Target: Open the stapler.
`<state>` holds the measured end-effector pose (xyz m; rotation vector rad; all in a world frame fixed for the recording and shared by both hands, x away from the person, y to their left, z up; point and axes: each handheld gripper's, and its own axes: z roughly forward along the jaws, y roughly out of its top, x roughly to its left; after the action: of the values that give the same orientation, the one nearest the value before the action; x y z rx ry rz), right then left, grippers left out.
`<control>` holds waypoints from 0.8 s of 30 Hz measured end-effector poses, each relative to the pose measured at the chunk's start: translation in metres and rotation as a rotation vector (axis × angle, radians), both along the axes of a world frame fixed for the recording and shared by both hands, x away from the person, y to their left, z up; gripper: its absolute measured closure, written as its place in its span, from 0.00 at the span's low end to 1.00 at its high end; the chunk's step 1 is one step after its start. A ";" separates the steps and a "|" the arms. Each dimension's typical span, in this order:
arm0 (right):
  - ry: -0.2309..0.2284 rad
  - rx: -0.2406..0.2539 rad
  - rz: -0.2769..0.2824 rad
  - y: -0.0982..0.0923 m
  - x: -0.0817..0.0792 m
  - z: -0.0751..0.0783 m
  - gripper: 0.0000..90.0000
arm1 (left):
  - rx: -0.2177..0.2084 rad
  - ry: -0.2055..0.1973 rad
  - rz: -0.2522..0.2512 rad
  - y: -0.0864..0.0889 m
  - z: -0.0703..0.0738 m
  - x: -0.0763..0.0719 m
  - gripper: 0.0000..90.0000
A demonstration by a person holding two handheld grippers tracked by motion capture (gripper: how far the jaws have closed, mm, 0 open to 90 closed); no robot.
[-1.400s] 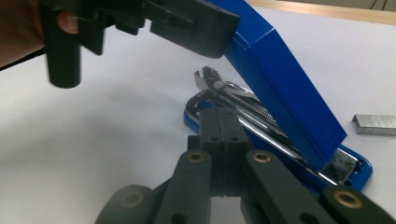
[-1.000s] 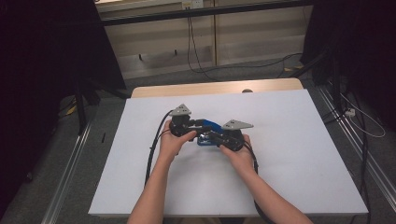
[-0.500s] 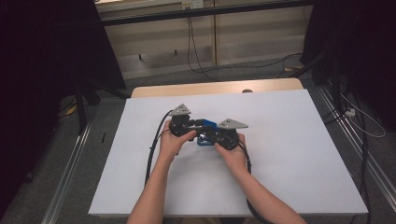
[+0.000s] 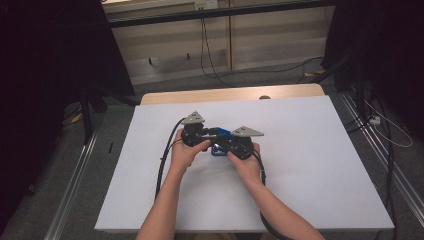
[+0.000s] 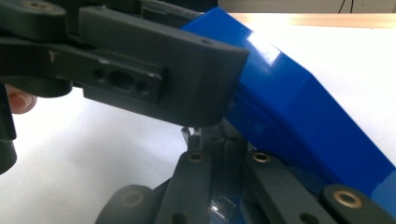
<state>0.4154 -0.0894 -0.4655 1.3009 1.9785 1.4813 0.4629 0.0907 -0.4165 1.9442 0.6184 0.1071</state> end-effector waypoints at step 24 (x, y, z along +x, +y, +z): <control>-0.035 -0.001 -0.029 0.000 -0.004 0.000 1.00 | -0.007 0.021 0.043 0.038 -0.004 0.007 0.83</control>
<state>0.4115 -0.0891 -0.4650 1.2886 1.9307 1.4791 0.4703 0.1282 -0.4205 1.9274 0.6737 0.1116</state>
